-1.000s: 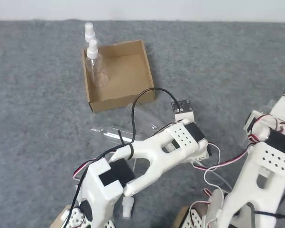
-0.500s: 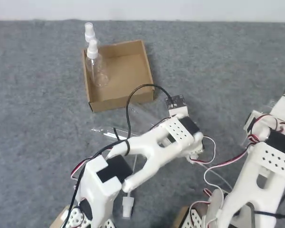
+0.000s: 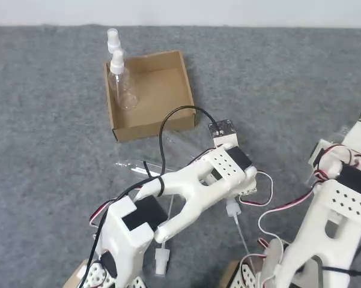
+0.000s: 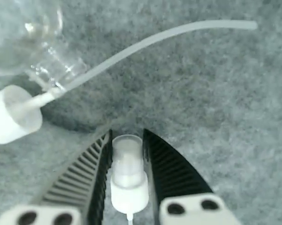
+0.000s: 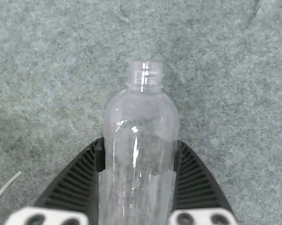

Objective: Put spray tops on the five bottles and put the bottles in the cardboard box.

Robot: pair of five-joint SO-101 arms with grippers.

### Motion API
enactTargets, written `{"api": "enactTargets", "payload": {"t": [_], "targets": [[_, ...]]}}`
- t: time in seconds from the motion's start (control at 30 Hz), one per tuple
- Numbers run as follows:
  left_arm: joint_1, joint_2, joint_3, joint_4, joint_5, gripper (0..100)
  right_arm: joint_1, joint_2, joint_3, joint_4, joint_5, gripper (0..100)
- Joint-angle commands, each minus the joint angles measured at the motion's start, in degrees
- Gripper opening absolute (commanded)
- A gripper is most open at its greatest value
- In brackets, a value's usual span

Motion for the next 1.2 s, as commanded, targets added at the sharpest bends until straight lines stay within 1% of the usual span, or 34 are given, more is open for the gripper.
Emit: {"api": "enactTargets", "payload": {"t": [0.0,0.1,0.23,0.33,0.47,0.57,0.67,0.83,0.97,1.17], "targets": [[-0.4,-1.1,-2.9,0.2,0.4,2,0.5,-2.3,-3.9,-1.5,-0.4,3.4],[-2.2,-1.5,-2.9,0.4,0.2,2,0.3,-2.3,-3.9,-1.5,-0.4,3.4],[-7.1,-1.5,-4.4,0.5,0.1,2,0.2,-2.3,-3.8,-1.5,-0.4,3.4],[-9.1,-1.5,-7.4,3.7,-1.8,2,0.1,-2.3,-3.8,-1.5,-0.4,3.4],[-9.4,-1.5,-12.3,10.6,-2.1,2,0.1,-2.3,-3.8,-1.4,-0.3,3.4],[-9.6,-1.5,-15.1,14.1,-2.2,1,-0.6,-2.3,-3.8,-1.4,-0.2,3.4],[-9.6,-1.6,-16.8,16.3,-2.2,1,-2.2,-2.3,-3.7,-1.0,0.0,3.4],[-9.8,-1.6,-19.2,19.3,-2.2,1,-2.8,-2.3,-3.7,-0.9,0.0,3.4],[-11.7,-1.7,-21.1,21.3,-2.3,1,-4.7,-2.3,-2.9,-1.1,0.1,3.4],[-14.4,-9.0,-21.3,24.5,-2.3,1,-7.2,-2.3,-2.5,-1.2,0.1,3.4]]}}
